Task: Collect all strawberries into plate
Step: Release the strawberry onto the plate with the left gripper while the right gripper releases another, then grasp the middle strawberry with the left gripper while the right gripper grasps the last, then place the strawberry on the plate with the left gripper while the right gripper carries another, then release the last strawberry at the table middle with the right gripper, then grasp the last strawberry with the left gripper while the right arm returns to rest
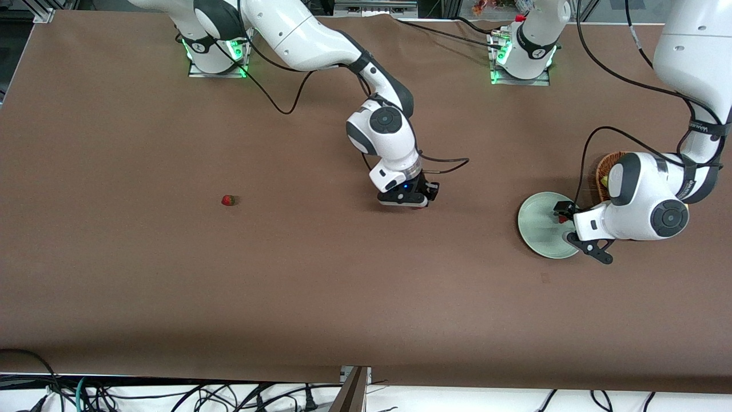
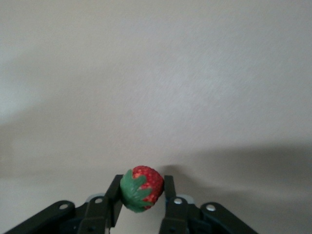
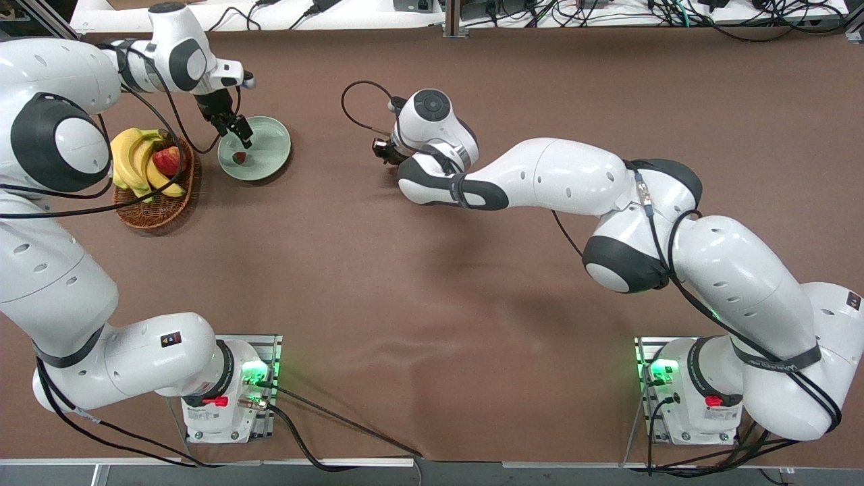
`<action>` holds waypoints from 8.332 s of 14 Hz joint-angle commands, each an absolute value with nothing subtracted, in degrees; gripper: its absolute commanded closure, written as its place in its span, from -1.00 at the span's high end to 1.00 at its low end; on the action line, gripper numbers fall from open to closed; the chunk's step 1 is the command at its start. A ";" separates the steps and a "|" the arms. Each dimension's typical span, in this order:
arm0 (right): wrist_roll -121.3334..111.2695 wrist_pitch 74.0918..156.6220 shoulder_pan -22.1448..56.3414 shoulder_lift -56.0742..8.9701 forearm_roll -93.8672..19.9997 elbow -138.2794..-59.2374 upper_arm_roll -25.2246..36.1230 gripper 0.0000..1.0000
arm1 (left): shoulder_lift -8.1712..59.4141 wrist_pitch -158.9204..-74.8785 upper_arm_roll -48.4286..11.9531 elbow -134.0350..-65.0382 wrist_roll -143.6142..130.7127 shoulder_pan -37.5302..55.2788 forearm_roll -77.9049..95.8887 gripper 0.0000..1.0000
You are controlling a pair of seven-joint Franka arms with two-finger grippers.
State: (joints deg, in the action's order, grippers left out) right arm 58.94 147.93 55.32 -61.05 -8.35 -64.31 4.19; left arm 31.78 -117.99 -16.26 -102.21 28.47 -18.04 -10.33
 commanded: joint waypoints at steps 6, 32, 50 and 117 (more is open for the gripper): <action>52.60 135.30 49.94 -55.13 -8.52 -61.26 5.36 1.00 | 26.37 -112.59 -23.63 -102.66 10.93 -18.11 -6.88 1.00; -5.71 136.41 22.59 -26.99 -8.96 -117.50 11.08 1.00 | 40.08 -140.80 -24.08 -105.02 -69.34 8.61 -16.79 0.46; -6.06 136.76 22.59 -25.32 -8.96 -122.08 10.20 0.01 | 31.82 -108.55 -24.08 -97.21 -41.27 -0.33 -17.93 -0.85; -4.92 83.50 -0.61 -4.13 5.63 -85.08 -3.96 1.00 | 39.73 -131.04 -31.73 -105.82 -55.90 -2.81 -29.36 0.26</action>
State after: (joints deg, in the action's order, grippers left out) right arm -4.59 82.85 0.78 -5.49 4.99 -82.90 -2.68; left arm 40.40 -130.32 -32.08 -104.80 -54.81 -2.98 -27.26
